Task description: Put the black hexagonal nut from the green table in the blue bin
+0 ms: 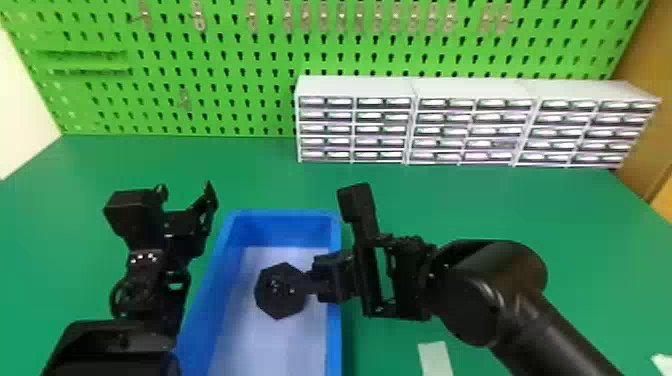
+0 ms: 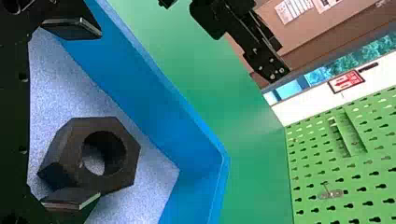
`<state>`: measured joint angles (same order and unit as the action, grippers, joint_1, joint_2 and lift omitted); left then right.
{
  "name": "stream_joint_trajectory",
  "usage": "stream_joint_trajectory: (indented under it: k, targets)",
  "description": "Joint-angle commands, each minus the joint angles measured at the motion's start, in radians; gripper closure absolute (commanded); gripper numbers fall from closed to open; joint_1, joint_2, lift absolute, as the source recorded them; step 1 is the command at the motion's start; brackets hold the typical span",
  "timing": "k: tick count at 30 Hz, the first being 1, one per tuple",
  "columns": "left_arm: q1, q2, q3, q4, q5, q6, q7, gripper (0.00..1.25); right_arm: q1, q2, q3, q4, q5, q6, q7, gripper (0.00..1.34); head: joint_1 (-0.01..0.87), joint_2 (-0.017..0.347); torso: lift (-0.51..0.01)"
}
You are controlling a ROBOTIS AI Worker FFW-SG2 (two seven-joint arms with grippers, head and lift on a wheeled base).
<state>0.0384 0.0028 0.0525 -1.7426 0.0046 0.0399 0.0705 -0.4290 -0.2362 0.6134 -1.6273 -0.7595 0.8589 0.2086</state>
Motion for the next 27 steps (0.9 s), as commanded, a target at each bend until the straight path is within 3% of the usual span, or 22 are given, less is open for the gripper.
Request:
stream_joint_trajectory:
  k: [1, 15, 27]
  targets:
    - [0.0, -0.001, 0.001, 0.0, 0.0, 0.0, 0.0, 0.52, 0.007, 0.002, -0.029, 0.0, 0.011, 0.0, 0.0, 0.11, 0.657, 0.057, -0.095]
    - [0.001, 0.0, 0.003, 0.0, 0.0, 0.0, 0.0, 0.52, 0.059, 0.035, -0.271, -0.009, 0.163, -0.069, 0.0, 0.12, 0.657, 0.057, -0.095]
    - [0.001, -0.001, 0.001, 0.0, 0.0, 0.0, 0.0, 0.52, 0.13, 0.086, -0.46, -0.019, 0.308, -0.242, 0.0, 0.12, 0.657, 0.057, -0.095]
